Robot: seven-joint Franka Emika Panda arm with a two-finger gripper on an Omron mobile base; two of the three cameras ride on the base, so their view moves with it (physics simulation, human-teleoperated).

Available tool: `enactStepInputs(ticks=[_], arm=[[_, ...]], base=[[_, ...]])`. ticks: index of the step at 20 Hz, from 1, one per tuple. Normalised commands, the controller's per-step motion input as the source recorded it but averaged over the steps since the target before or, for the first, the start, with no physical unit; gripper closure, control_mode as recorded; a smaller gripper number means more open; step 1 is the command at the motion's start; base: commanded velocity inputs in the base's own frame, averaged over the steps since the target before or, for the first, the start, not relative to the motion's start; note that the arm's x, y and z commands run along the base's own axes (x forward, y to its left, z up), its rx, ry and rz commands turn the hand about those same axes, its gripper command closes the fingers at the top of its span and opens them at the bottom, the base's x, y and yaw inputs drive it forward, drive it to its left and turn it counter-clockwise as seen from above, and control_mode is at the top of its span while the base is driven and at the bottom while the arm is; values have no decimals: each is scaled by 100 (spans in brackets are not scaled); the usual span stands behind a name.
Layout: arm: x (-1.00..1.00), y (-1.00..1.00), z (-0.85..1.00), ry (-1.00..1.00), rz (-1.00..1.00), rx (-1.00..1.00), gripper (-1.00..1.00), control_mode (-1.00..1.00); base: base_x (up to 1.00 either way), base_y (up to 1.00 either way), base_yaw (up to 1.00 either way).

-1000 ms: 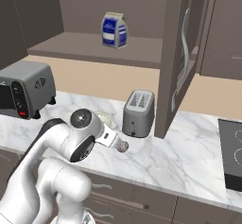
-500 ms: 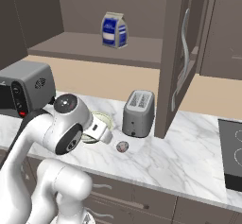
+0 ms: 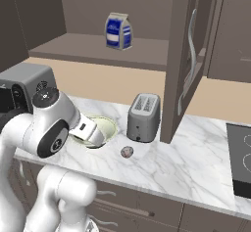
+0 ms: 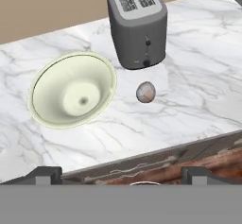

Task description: Pick the egg and butter from the fridge and place them by the bowl for mixing.

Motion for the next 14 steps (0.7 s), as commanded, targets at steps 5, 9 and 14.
enactStepInputs(ticks=[5, 9, 14], arm=[[-32, 24, 13, -8, 0, -9, -100, -100], [-10, 14, 1, 0, 0, -2, -100, -100], [0, 0, 0, 0, 0, 0, -100, 100]], base=[[0, 0, 0], [0, 0, 0], [0, 0, 0]])
